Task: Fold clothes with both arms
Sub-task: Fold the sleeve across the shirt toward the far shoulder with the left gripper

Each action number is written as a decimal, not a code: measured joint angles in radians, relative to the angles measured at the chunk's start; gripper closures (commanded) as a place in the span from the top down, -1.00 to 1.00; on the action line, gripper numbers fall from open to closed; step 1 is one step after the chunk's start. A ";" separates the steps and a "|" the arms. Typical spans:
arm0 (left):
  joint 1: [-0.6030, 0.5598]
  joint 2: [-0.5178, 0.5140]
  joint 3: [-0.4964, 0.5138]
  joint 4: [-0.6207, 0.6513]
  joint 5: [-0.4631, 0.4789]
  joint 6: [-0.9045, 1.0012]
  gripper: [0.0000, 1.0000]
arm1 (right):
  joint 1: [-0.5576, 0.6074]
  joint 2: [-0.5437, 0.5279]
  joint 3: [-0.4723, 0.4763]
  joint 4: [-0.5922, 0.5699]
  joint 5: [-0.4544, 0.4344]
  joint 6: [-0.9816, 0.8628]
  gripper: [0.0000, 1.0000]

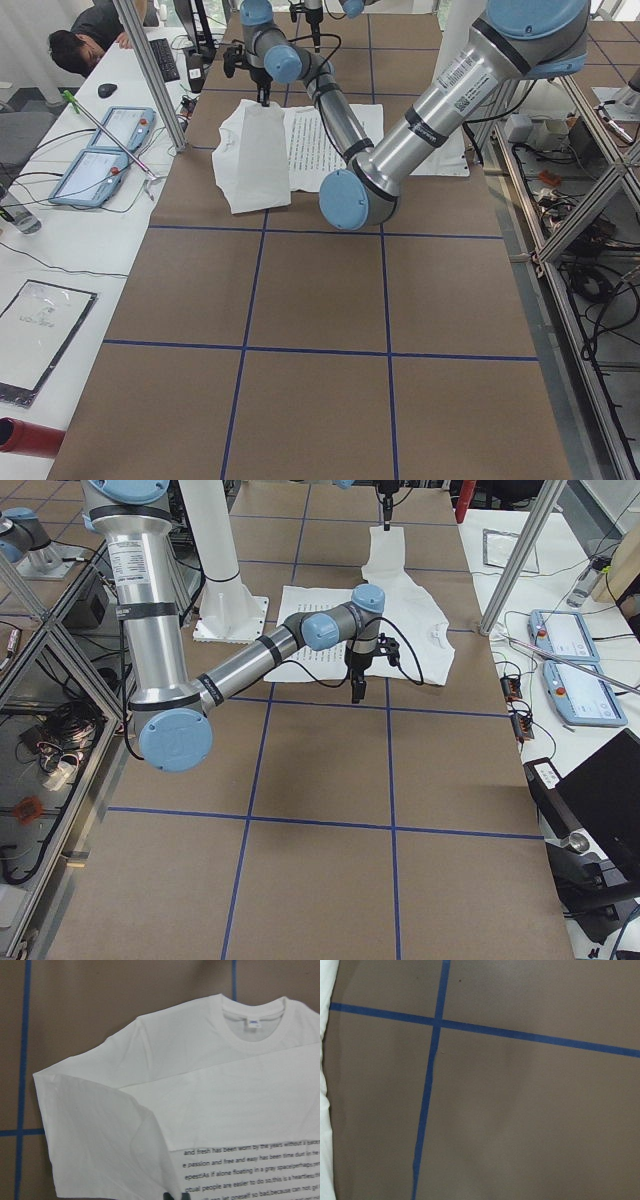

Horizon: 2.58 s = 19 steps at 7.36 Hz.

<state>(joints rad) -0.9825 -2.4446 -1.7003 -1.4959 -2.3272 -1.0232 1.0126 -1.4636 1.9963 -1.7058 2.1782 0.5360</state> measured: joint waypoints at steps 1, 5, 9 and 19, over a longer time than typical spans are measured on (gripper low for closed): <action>0.010 -0.077 0.036 -0.022 -0.020 -0.052 -1.00 | 0.001 -0.008 -0.001 0.004 0.000 0.001 1.00; 0.092 -0.143 0.188 -0.258 -0.027 -0.234 -1.00 | 0.000 -0.003 -0.032 0.027 0.001 0.009 1.00; 0.170 -0.190 0.261 -0.365 -0.001 -0.315 -1.00 | 0.002 -0.001 -0.080 0.096 0.007 0.018 1.00; 0.373 -0.249 0.542 -0.619 0.254 -0.394 0.40 | 0.009 0.029 -0.083 0.098 0.015 0.023 1.00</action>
<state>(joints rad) -0.6097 -2.6933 -1.1580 -2.1148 -2.0734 -1.4175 1.0216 -1.4351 1.9134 -1.6076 2.1930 0.5588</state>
